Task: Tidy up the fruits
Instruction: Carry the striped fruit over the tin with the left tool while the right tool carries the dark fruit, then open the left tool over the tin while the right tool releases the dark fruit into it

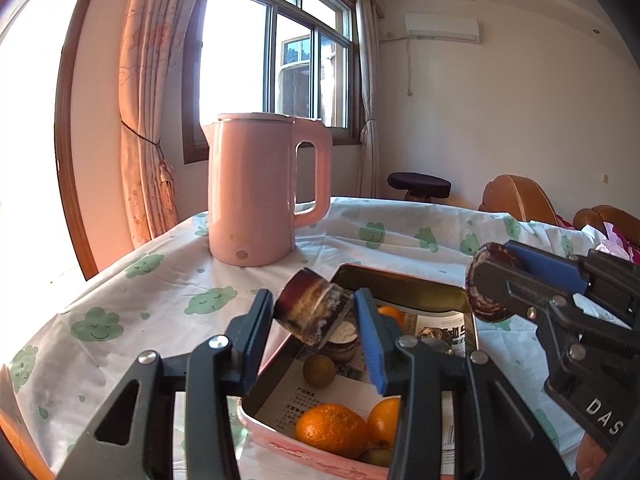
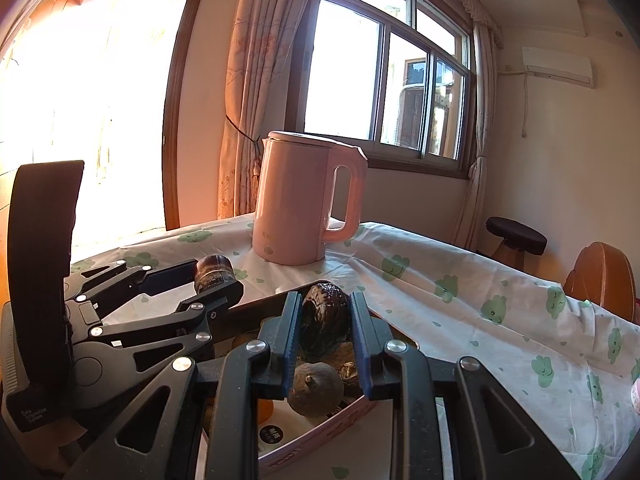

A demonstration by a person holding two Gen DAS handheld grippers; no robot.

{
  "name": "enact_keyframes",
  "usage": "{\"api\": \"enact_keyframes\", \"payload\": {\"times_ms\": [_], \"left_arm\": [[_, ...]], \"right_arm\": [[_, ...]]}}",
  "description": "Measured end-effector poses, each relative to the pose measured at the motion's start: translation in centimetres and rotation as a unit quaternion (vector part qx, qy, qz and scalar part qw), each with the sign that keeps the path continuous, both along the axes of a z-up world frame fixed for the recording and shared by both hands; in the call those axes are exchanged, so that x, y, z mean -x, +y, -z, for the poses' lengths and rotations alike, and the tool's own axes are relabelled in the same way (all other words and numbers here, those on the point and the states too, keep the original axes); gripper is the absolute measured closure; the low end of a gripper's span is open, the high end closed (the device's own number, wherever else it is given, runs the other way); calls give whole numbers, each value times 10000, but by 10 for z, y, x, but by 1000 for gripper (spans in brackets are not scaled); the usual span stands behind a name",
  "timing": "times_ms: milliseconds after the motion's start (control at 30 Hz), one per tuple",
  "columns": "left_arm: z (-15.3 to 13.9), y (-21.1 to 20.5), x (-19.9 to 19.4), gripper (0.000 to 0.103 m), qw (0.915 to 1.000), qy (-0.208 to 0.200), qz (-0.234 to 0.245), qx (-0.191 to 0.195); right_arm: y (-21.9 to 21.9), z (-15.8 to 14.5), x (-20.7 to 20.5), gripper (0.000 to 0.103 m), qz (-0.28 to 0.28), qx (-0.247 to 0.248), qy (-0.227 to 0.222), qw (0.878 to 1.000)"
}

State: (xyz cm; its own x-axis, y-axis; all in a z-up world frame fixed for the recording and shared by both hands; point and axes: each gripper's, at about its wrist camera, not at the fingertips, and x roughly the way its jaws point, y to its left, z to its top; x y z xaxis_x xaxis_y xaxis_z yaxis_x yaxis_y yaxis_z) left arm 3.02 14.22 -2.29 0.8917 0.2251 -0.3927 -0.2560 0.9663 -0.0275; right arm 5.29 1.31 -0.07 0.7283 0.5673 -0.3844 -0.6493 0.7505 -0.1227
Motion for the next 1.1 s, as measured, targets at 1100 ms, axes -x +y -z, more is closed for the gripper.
{"api": "enact_keyframes", "payload": {"times_ms": [1100], "left_arm": [[13, 13, -11, 51, 9996, 264, -113, 75]], "right_arm": [[25, 36, -16, 77, -179, 287, 769, 9965]]}}
